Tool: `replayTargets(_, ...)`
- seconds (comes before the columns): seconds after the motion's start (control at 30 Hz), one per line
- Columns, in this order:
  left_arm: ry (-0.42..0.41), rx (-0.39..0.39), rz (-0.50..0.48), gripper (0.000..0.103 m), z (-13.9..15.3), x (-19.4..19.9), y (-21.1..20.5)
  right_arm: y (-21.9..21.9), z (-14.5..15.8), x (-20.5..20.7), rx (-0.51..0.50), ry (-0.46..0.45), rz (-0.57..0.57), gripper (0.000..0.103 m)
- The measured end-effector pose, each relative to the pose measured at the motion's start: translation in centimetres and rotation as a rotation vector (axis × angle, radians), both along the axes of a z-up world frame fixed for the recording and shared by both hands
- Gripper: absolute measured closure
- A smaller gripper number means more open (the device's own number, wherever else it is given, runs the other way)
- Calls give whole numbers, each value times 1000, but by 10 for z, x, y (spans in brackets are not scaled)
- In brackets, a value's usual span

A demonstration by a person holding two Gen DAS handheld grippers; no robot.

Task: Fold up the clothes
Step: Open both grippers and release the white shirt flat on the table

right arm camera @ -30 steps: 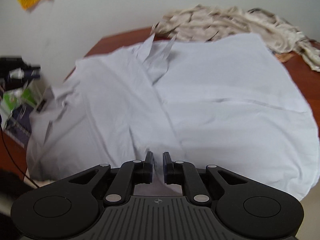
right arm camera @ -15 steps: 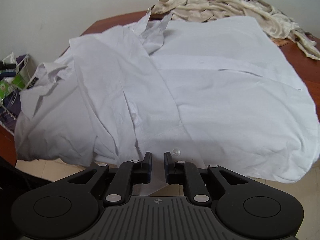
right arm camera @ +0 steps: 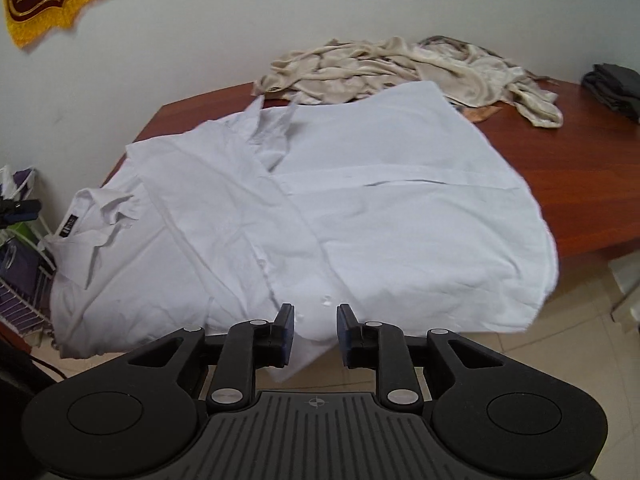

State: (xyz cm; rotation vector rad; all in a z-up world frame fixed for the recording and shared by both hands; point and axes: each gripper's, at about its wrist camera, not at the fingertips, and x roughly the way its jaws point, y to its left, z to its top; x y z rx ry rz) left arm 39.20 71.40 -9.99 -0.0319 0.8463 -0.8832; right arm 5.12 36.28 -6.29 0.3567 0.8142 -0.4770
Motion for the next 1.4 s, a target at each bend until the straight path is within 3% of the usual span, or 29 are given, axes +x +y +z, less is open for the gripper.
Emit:
replayTargets(0.3,4,80,-78,44,-19,-31,9,-6,-17,-33,0,-7,-131,74)
replayTargets(0.6,19,102,-109,40,-33,-59,19,3,-44,-36,51,9,-110,69)
replayTargets(1.1,195,114,-88,34,-104,-95,26,14,-26,-50,39,52,-18,66)
replayTargets(1.2,221,93,-74,26,-118,-99,18,18,-16,-62,17,50,-6,63)
replayTargets(1.4,213,89,-36,26,-122,-104,8,20,-3,-92,0,28,-18,62)
